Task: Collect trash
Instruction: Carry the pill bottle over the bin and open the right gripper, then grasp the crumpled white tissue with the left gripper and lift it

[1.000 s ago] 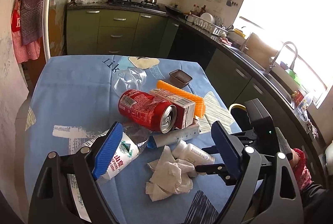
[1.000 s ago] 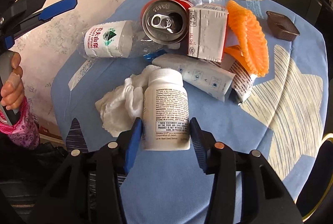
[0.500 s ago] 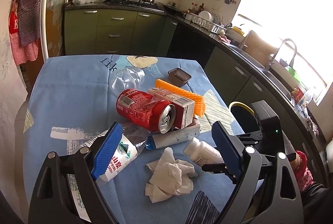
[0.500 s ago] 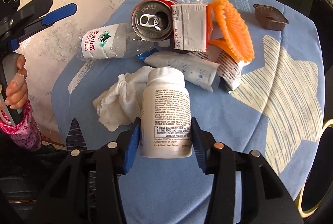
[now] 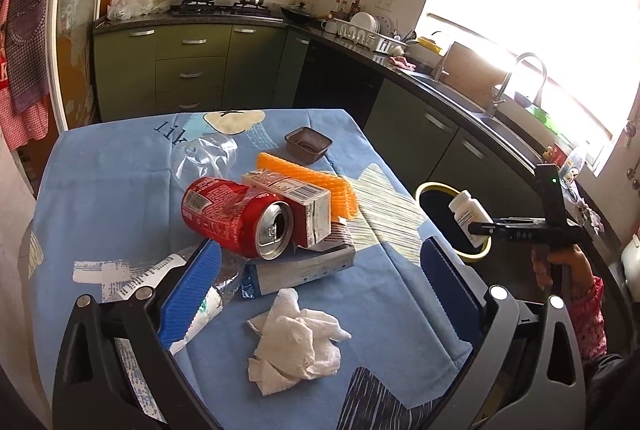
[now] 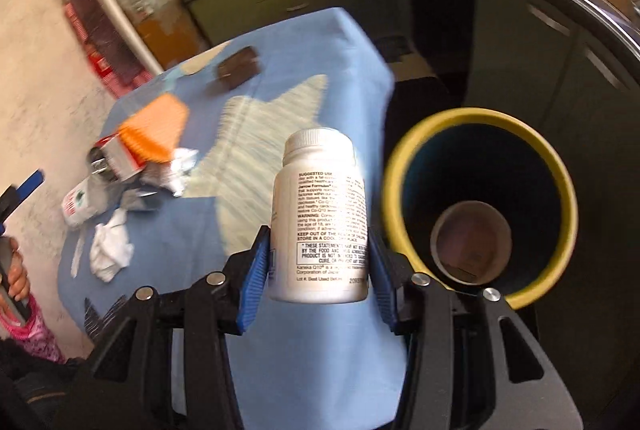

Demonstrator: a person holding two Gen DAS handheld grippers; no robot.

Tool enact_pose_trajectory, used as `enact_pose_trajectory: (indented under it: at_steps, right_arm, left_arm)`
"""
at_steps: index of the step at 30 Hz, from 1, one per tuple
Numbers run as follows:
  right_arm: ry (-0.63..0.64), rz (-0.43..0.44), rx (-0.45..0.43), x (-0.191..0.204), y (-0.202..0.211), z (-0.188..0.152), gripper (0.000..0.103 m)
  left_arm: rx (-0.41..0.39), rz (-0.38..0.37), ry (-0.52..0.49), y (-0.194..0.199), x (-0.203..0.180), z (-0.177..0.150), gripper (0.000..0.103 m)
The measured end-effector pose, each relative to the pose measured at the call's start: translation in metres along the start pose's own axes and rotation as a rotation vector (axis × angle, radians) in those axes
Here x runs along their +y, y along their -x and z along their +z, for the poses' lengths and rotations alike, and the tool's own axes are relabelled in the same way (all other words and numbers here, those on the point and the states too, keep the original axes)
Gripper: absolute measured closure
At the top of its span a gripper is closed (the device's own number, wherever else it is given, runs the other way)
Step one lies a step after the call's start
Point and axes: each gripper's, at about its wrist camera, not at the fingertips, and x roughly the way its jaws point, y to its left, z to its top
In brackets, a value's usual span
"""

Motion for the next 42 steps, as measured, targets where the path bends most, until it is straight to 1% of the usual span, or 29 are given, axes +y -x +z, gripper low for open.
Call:
enact_pose_trajectory:
  at_steps: [4, 10, 13, 16, 19, 25, 28, 32, 38, 42]
  right_arm:
    - [-0.131, -0.104, 0.018, -0.054, -0.013, 0.003, 0.058]
    - [-0.227, -0.186, 0.042, -0.086, -0.038, 0.004, 0.058]
    - [-0.274, -0.221, 0.021, -0.099, -0.04, 0.005, 0.056]
    - [-0.284, -0.203, -0.008, -0.102, -0.034, 0.002, 0.057]
    - [-0.264, -0.191, -0.017, -0.093, -0.028, -0.004, 0.057]
    - [-0.222, -0.163, -0.035, -0.08, -0.014, -0.018, 0.055]
    - [-0.21, -0.136, -0.047, -0.071, -0.006, -0.027, 0.054]
    - [-0.197, -0.107, -0.062, -0.059, -0.001, -0.033, 0.052]
    - [-0.178, -0.08, -0.051, -0.046, -0.002, -0.04, 0.051]
    - [-0.167, -0.066, -0.041, -0.039, -0.007, -0.04, 0.051]
  left_arm:
    - [0.023, -0.011, -0.029, -0.008, -0.01, 0.0, 0.005]
    - [0.028, -0.009, -0.049, -0.009, -0.015, 0.001, 0.005]
    - [0.029, -0.011, -0.056, -0.007, -0.018, 0.001, 0.005]
    - [0.032, -0.028, -0.064, -0.007, -0.021, 0.0, 0.005]
    - [0.041, -0.032, -0.079, -0.007, -0.024, -0.002, 0.005]
    - [0.094, -0.018, -0.114, -0.015, -0.028, -0.011, 0.005]
    - [0.142, -0.006, -0.133, -0.022, -0.027, -0.021, 0.005]
    - [0.23, 0.017, -0.158, -0.039, -0.024, -0.037, 0.005]
    - [0.338, 0.029, -0.153, -0.07, -0.014, -0.057, 0.005]
    - [0.388, 0.027, -0.14, -0.086, -0.007, -0.067, 0.005]
